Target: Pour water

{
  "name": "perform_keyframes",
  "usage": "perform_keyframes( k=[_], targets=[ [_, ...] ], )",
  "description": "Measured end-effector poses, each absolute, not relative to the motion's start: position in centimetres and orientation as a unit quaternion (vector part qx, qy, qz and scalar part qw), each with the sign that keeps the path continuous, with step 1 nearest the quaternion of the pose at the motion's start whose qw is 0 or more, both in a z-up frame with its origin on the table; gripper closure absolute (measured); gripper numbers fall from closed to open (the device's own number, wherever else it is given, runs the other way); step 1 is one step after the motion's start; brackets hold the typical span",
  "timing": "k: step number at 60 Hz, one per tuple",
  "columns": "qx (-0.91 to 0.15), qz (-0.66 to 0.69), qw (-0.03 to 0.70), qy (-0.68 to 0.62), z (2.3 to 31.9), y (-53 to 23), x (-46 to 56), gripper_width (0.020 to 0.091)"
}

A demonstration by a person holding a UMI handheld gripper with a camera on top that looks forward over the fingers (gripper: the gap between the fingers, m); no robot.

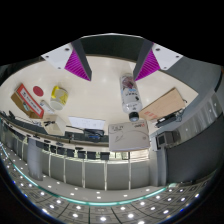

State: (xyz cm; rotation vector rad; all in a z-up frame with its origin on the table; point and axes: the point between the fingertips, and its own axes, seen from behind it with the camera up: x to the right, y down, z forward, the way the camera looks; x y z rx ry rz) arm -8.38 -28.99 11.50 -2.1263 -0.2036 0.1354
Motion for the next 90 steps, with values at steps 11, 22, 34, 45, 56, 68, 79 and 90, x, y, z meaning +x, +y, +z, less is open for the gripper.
perform_keyframes(
  k=[11,22,34,45,56,68,79,90],
  targets=[
    [-0.843,0.054,0.529,-0.079,8.8,-23.7,-14.2,0.0241],
    [-0.824,0.056,0.561,-0.056,7.0,-18.0,-16.7,0.0304],
    [-0.812,0.045,0.580,-0.053,5.6,-14.8,-17.5,0.0560],
    [-0.820,0.044,0.568,-0.053,5.3,-14.5,-17.5,0.0691],
    [-0.839,0.076,0.538,-0.026,6.3,-14.1,-17.1,0.0714],
    [-0.831,0.133,0.538,0.053,11.8,-11.9,-14.6,0.0714],
    [-0.788,0.252,0.535,0.171,18.1,-9.4,-10.4,0.0716],
    [-0.706,0.403,0.490,0.316,20.6,-6.6,-4.0,0.0717]
  ],
)
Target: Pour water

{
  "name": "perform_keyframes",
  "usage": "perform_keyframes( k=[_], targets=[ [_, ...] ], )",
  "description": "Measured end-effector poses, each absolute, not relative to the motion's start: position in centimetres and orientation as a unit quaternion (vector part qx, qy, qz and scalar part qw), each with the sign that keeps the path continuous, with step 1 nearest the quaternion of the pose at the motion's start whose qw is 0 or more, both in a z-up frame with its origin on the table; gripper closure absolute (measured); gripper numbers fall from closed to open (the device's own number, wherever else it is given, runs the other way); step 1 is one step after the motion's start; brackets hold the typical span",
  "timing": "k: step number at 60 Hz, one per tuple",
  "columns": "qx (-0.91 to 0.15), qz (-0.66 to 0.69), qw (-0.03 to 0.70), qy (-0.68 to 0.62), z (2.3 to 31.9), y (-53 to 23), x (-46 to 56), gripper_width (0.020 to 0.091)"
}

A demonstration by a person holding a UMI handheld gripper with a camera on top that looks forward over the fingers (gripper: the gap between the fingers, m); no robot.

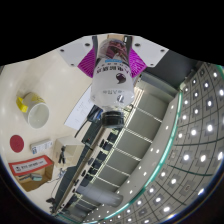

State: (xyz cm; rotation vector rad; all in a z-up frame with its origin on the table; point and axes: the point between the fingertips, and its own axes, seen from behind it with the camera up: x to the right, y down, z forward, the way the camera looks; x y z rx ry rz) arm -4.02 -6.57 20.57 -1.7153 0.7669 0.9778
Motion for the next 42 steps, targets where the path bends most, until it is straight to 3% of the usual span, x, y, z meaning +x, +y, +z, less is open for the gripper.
perform_keyframes(
  k=[16,26,37,42],
  targets=[
    [-0.549,0.582,0.340,0.494,17.4,-3.6,2.0,0.0718],
    [-0.495,0.630,0.263,0.538,15.2,-2.2,2.3,0.0717],
    [-0.491,0.641,0.242,0.538,15.6,-2.4,2.5,0.0716],
    [-0.527,0.623,0.270,0.511,16.2,-2.4,3.1,0.0717]
  ],
)
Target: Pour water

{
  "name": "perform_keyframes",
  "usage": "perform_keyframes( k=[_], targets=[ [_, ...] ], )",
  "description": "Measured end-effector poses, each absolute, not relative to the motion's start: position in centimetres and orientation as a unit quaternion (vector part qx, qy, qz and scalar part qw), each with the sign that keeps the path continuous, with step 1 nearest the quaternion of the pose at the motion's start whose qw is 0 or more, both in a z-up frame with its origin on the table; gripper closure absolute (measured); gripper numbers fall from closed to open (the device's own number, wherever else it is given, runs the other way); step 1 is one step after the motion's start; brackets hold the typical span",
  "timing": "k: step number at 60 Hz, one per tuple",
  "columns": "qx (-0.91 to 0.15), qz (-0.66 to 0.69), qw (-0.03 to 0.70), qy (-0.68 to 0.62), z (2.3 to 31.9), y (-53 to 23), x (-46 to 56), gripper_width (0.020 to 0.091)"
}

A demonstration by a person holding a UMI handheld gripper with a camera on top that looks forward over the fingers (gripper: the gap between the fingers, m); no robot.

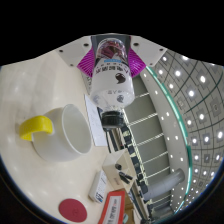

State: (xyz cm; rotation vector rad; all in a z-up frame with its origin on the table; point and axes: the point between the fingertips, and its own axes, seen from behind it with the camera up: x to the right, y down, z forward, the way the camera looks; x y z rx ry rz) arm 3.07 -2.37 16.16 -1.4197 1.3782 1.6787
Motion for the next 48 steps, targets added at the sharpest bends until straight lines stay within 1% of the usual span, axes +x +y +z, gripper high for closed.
perform_keyframes(
  k=[9,18,19,24,29,39,46,47,48],
  targets=[
    [-0.624,0.549,0.377,0.409,19.4,-2.9,5.8,0.0716],
    [-0.707,0.387,0.525,0.273,23.0,-2.0,12.7,0.0715],
    [-0.712,0.370,0.538,0.258,23.8,-2.4,13.9,0.0715],
    [-0.731,0.273,0.595,0.194,24.4,-1.8,18.3,0.0715],
    [-0.749,0.172,0.625,0.139,24.2,-2.3,22.9,0.0715],
    [-0.777,0.018,0.625,0.071,18.8,-2.9,30.4,0.0713],
    [-0.801,-0.017,0.596,0.053,13.6,-3.1,32.6,0.0712],
    [-0.803,-0.021,0.593,0.052,12.2,-2.6,32.6,0.0713],
    [-0.806,-0.021,0.589,0.051,11.7,-2.7,32.8,0.0712]
  ],
)
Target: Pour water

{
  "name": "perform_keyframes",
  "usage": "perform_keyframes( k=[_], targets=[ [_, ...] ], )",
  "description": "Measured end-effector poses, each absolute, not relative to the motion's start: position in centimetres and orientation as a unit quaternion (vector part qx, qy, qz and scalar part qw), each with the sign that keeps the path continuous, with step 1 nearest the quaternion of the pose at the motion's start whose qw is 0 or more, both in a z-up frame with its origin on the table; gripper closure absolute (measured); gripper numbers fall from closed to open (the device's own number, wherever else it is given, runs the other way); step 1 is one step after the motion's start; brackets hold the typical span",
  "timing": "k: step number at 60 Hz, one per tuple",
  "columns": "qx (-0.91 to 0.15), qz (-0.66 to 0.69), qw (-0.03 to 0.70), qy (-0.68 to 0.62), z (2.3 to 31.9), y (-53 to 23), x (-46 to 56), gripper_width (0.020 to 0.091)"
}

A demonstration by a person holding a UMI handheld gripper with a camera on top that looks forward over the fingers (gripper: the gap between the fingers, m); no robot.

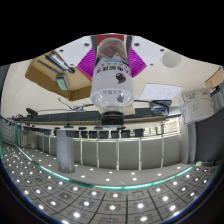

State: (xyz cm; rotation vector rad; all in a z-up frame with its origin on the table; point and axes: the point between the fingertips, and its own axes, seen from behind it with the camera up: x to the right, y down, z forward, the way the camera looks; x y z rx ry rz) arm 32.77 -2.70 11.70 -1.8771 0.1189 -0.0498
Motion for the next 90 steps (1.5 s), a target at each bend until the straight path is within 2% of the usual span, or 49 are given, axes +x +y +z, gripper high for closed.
perform_keyframes(
  k=[14,18,23,30,32,35,36,38,51,68,78,90],
  targets=[
    [-0.823,-0.027,0.567,0.039,5.7,-3.5,33.8,0.0704],
    [-0.811,-0.025,0.583,0.044,5.6,-3.2,33.8,0.0693],
    [-0.808,-0.026,0.587,0.051,5.9,-3.5,33.7,0.0636],
    [-0.816,-0.021,0.574,0.061,5.4,-3.4,33.8,0.0519],
    [-0.824,-0.015,0.562,0.067,5.1,-3.7,33.7,0.0435],
    [-0.833,-0.003,0.548,0.077,5.1,-4.2,33.4,0.0240],
    [-0.834,-0.001,0.546,0.080,5.2,-4.4,33.4,0.0233],
    [-0.835,0.002,0.543,0.086,5.7,-4.8,33.3,0.0254],
    [-0.861,-0.031,0.498,0.098,9.3,-9.3,33.0,0.0247],
    [-0.896,-0.047,0.428,0.107,16.5,-20.8,26.3,0.0244],
    [-0.903,-0.058,0.412,0.107,20.0,-27.4,21.9,0.0242],
    [-0.909,-0.054,0.400,0.100,21.3,-32.6,16.9,0.0243]
  ],
)
